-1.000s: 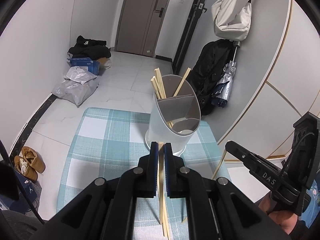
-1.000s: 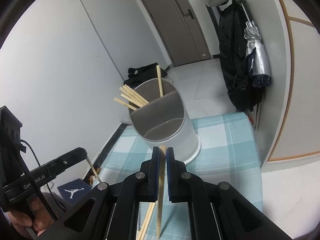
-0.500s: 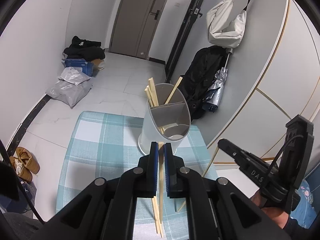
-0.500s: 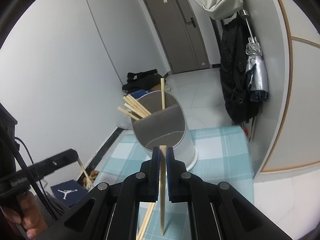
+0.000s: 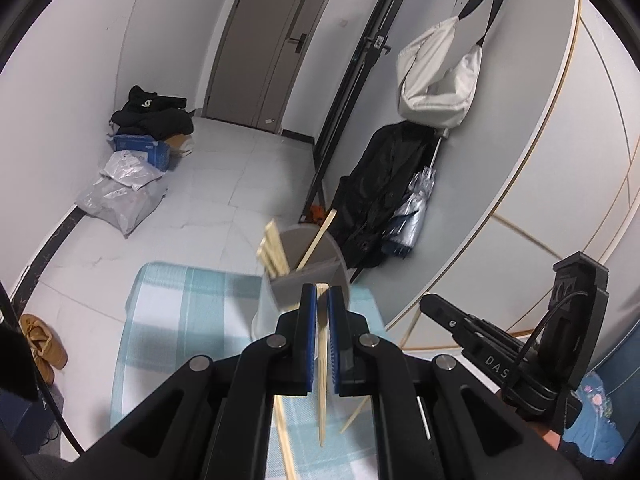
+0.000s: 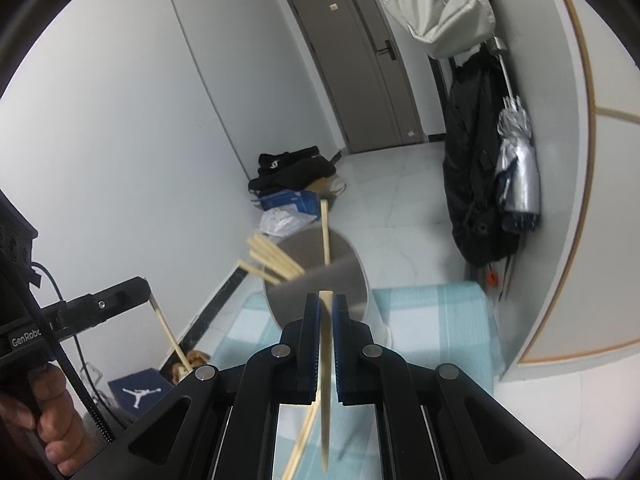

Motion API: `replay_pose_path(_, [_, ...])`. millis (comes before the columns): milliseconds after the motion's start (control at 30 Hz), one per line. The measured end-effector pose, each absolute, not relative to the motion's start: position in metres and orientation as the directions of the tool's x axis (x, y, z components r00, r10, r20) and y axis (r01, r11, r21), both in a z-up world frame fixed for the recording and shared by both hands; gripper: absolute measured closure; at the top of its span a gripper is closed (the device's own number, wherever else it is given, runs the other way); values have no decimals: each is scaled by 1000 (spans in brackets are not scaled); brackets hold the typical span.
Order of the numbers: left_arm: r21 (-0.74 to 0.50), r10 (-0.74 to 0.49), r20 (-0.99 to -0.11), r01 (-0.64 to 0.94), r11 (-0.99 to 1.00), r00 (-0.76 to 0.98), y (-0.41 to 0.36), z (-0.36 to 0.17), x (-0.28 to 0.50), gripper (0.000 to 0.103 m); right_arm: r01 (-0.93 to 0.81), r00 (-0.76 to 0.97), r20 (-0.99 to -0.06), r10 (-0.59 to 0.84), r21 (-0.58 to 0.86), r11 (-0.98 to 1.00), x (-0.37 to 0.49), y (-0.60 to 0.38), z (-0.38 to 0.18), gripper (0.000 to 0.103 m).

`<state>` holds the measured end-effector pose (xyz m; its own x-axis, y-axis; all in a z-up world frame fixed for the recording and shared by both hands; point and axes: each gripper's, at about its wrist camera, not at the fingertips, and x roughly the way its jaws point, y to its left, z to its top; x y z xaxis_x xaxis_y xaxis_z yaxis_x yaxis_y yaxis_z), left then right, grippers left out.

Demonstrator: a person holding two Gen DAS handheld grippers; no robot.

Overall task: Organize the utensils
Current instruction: 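Lower both held chopsticks into the white holder's compartment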

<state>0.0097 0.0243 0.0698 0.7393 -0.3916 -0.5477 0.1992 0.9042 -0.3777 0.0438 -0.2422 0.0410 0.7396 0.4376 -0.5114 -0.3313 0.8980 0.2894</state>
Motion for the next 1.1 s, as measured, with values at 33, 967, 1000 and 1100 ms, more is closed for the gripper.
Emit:
replay_pose_path(33, [-390, -402, -541, 204, 898, 739, 25, 74, 14, 100, -336, 741, -508, 439, 285, 898, 48, -241, 47, 98])
replay_pose_path(967, [-420, -294, -433, 98, 902, 852, 48, 115, 126, 100, -447, 802, -360, 477, 169, 878, 181, -195, 156, 98])
replay_pose_path(1000, [-413, -284, -436, 91, 906, 854, 47, 109, 127, 100, -453, 797, -363, 483, 170, 875, 185, -193, 154, 98])
replay_pose_path(1100, [-412, -271, -436, 78, 908, 858, 44, 94, 126, 100, -476, 775, -374, 509, 183, 860, 196, -185, 144, 98])
